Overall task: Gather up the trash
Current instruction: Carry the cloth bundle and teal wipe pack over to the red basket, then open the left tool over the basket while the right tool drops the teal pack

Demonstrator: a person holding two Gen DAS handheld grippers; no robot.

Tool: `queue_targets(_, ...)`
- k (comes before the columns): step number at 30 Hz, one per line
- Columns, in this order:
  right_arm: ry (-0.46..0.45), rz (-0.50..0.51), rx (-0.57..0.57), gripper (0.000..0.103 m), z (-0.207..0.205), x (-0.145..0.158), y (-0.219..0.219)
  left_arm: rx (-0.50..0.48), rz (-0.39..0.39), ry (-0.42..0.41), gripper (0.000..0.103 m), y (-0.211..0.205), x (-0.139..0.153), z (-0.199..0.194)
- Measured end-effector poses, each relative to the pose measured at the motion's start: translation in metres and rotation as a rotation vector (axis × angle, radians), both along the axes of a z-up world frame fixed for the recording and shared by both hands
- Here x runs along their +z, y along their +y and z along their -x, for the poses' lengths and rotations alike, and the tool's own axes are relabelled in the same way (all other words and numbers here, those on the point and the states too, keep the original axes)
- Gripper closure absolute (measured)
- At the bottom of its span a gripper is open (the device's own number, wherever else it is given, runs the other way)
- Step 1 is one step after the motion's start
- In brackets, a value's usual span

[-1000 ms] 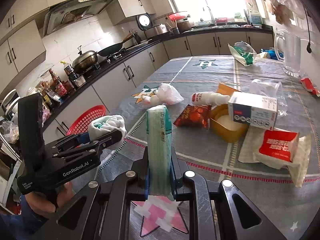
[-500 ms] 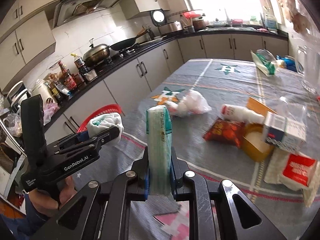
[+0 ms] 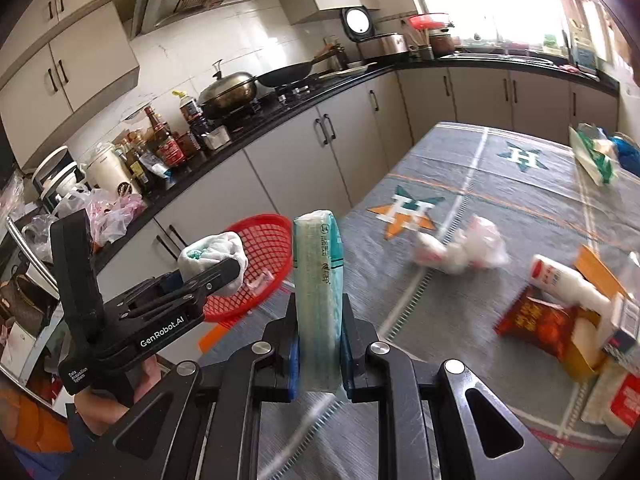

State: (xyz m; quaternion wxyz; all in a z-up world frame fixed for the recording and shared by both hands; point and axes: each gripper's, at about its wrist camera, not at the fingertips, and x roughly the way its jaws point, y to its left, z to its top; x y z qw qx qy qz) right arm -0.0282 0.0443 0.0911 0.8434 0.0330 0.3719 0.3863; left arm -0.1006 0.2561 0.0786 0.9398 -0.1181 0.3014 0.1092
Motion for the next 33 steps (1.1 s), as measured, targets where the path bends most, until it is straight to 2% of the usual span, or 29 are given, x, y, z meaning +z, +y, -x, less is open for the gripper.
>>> queue_targets(14,0.071,-0.013,0.117,0.085,-0.011,-0.005,0.081,0.176,0.045,0.004,0.056,0.088,-0.006,0.022)
queue_targets(22,0.140,-0.069,0.152,0.085,-0.029,-0.018,0.122,0.190,0.058,0.024,0.056,0.101,-0.020,0.016)
queue_targets(33,0.199,-0.035,0.147,0.084,-0.048,-0.054,0.157,0.190,0.052,0.095,0.056,0.114,-0.047,-0.004)
